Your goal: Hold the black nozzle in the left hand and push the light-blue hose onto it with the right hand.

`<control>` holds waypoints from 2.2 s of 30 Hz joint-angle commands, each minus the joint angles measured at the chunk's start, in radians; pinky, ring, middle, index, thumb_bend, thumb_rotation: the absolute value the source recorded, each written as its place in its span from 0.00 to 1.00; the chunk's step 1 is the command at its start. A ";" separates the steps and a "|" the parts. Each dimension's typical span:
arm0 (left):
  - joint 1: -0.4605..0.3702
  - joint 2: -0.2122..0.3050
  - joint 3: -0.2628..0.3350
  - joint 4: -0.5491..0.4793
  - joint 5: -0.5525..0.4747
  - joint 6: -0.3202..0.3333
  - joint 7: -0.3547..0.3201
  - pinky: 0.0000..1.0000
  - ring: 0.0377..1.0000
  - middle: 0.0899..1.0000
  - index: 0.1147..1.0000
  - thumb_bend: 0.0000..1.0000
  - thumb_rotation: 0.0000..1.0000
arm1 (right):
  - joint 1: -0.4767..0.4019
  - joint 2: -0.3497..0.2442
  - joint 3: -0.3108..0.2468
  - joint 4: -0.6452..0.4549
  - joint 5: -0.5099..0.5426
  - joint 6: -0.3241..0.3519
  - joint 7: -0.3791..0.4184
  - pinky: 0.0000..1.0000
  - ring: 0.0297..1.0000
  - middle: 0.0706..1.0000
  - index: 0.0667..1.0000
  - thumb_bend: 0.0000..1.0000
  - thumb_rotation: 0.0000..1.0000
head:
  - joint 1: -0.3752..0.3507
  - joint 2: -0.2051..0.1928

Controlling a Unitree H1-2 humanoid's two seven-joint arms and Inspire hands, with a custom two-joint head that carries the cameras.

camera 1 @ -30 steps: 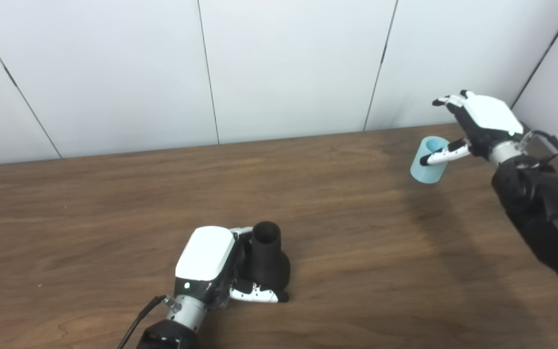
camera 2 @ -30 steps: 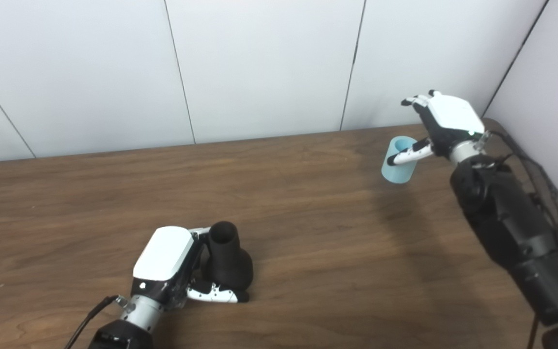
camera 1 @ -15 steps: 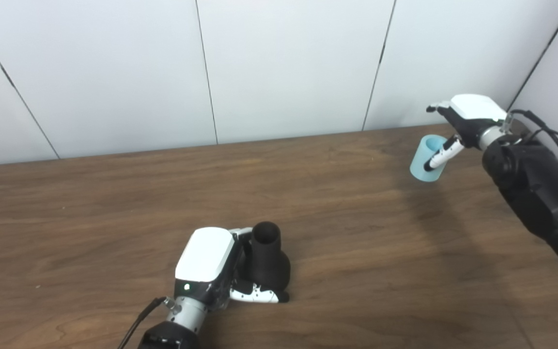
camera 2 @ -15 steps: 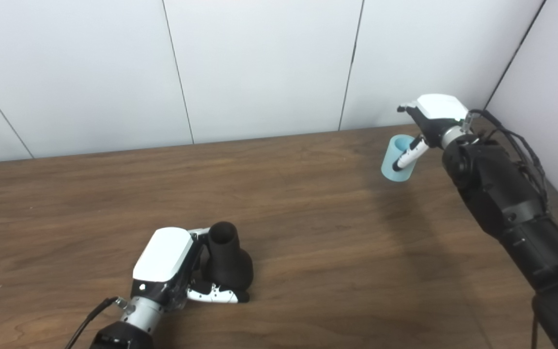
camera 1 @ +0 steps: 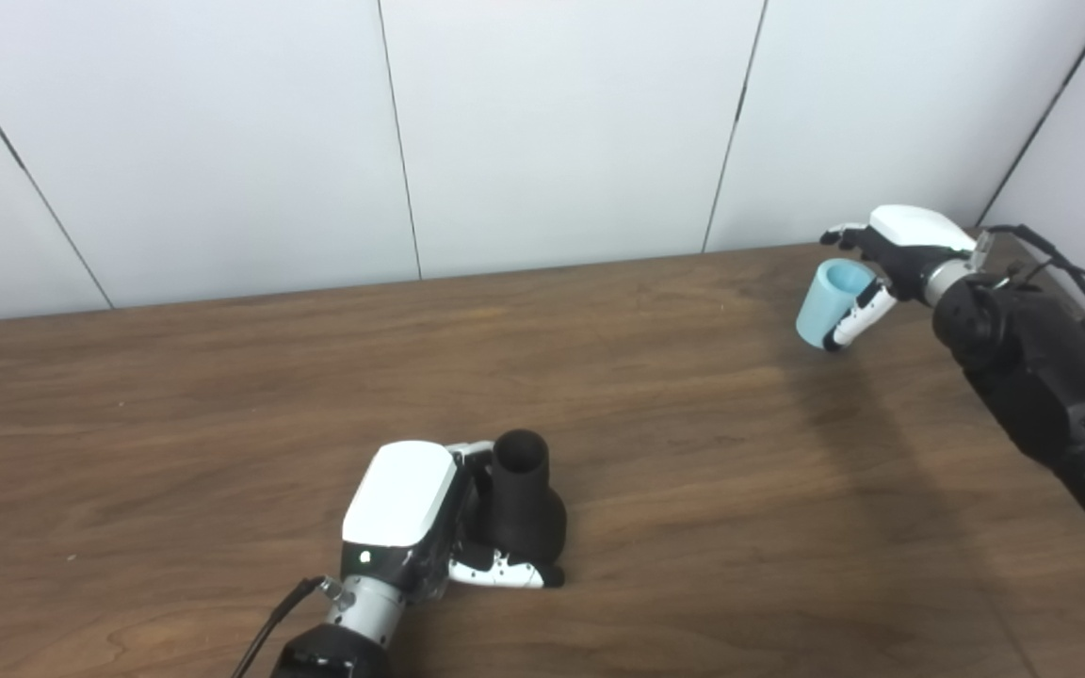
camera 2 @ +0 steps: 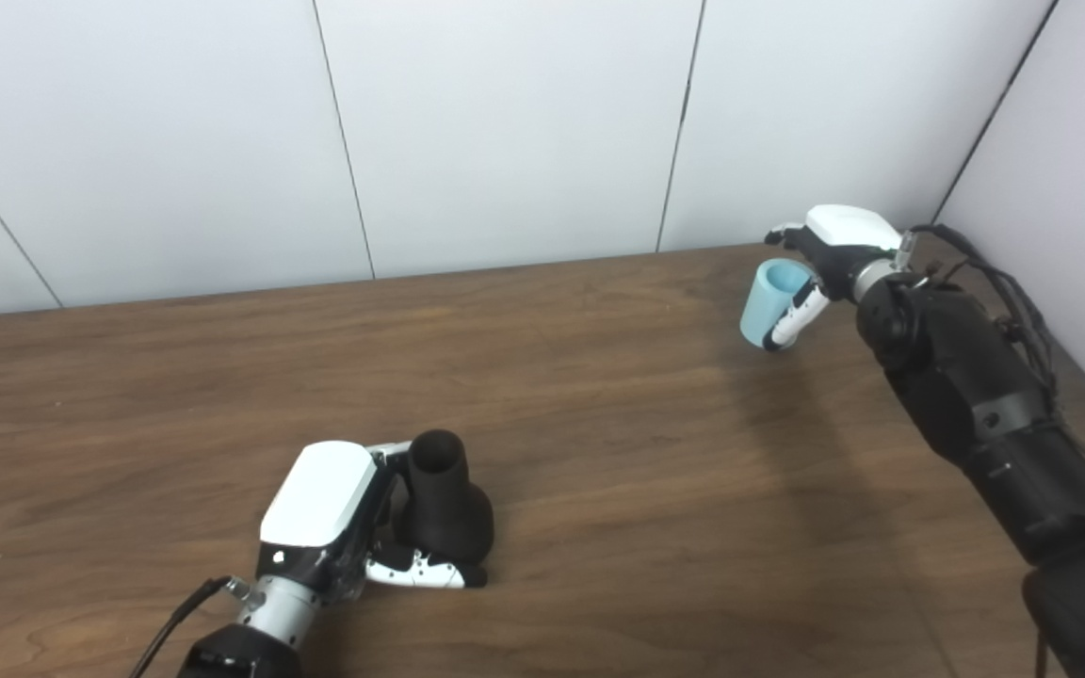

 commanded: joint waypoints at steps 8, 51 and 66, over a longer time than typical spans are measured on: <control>0.057 -0.004 -0.050 0.068 -0.023 0.005 -0.138 0.45 0.44 0.45 0.41 0.50 0.00 | -0.034 -0.014 -0.012 -0.031 -0.004 -0.004 -0.029 0.67 0.75 0.82 0.79 0.94 0.18 | -0.002 0.002; 0.068 -0.008 -0.046 0.061 -0.039 -0.022 -0.106 0.44 0.44 0.44 0.41 0.50 0.00 | -0.014 0.007 -0.058 -0.037 0.063 -0.087 -0.139 0.45 0.38 0.48 0.47 0.52 0.00 | 0.004 0.017; 0.069 -0.023 -0.056 0.071 -0.026 -0.029 -0.098 0.44 0.45 0.47 0.39 0.50 0.00 | 0.178 0.055 -0.153 -0.634 0.098 0.067 -0.011 0.42 0.38 0.49 0.45 0.52 0.00 | 0.067 0.023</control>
